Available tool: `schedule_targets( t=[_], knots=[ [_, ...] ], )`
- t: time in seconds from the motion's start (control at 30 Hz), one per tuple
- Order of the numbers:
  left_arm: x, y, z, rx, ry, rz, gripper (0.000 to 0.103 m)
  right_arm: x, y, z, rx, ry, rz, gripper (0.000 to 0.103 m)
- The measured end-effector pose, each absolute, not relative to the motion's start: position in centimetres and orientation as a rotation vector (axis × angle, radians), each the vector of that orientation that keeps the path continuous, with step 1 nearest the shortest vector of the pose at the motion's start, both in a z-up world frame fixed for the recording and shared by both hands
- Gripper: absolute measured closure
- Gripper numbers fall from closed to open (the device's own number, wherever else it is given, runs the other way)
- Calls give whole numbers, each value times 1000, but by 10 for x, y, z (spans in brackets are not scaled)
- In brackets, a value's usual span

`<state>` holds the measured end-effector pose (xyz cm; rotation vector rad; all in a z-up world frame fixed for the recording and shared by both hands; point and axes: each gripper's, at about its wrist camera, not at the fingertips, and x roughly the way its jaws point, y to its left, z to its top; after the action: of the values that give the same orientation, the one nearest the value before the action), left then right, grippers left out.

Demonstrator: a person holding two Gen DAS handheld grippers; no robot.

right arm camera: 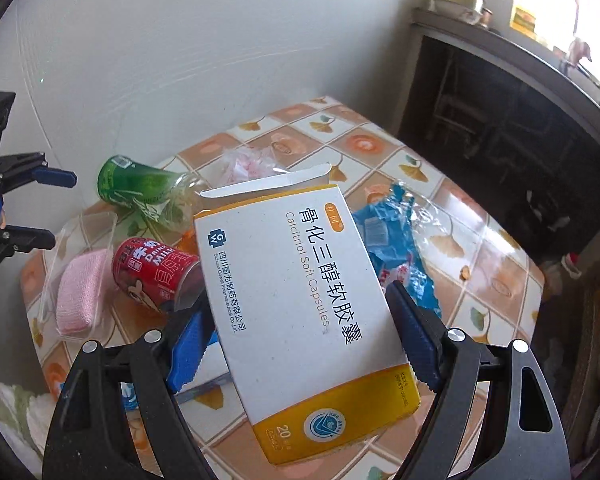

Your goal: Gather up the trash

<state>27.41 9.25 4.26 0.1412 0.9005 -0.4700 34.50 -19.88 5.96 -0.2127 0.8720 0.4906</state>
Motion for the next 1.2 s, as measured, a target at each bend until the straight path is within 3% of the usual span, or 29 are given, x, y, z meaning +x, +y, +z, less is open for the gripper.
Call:
schedule_targets(
  t=[0.33, 0.83, 1.2],
  knots=[
    [252, 82, 36, 216, 941, -516, 17, 283, -241, 53, 60, 896, 394, 25],
    [242, 59, -32, 376, 1140, -469, 17, 224, -242, 28, 292, 935, 408, 25],
    [258, 60, -42, 361, 1184, -497, 6, 223, -235, 19, 312, 951, 439, 25]
  ],
)
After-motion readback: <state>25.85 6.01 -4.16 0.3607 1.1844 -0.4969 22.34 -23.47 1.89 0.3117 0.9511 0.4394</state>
